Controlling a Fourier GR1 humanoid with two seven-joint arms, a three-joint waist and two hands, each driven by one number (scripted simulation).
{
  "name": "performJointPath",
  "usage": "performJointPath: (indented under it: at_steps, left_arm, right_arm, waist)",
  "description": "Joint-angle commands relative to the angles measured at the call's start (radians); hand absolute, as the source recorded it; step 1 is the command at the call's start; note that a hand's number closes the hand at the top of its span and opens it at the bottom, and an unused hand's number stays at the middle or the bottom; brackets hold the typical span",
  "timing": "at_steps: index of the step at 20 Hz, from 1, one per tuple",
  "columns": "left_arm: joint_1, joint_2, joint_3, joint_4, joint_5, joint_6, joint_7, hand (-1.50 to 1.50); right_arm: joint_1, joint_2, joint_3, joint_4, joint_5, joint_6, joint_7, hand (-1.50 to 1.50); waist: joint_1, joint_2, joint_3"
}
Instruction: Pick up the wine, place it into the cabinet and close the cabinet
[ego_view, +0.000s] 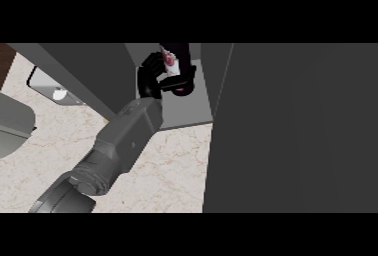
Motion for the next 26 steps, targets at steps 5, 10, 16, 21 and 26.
performJointPath:
  at_steps: [5, 10, 16, 21, 26]
  left_arm:
    - [-0.051, 0.042, -0.032, 0.061, -0.043, 0.078, 0.015, 1.5]
    - [-0.025, 0.059, -0.133, 0.08, -0.146, 0.175, -0.007, 1.5]
    - [0.001, 0.082, -0.158, 0.081, -0.174, 0.252, 0.021, 1.5]
    - [0.032, 0.104, -0.167, 0.081, -0.185, 0.263, 0.048, 1.5]
    - [0.028, 0.133, -0.209, 0.081, -0.229, 0.221, 0.082, -1.5]
  right_arm:
    - [0.035, 0.002, -0.016, -0.049, -0.039, 0.014, -0.008, -1.5]
    - [0.029, 0.004, 0.004, -0.03, -0.024, 0.02, -0.007, -1.5]
    - [0.002, 0.014, -0.004, -0.011, -0.021, 0.008, -0.016, -1.5]
    - [0.02, 0.005, -0.001, -0.032, -0.027, 0.021, -0.006, -1.5]
    - [0.005, 0.017, 0.02, -0.019, -0.013, 0.022, -0.025, -1.5]
  waist:
    - [-0.014, 0.005, 0.003]
    - [-0.018, 0.013, 0.002]
    - [-0.014, 0.021, 0.0]
    - [-0.017, 0.018, -0.001]
    - [-0.018, 0.028, -0.002]
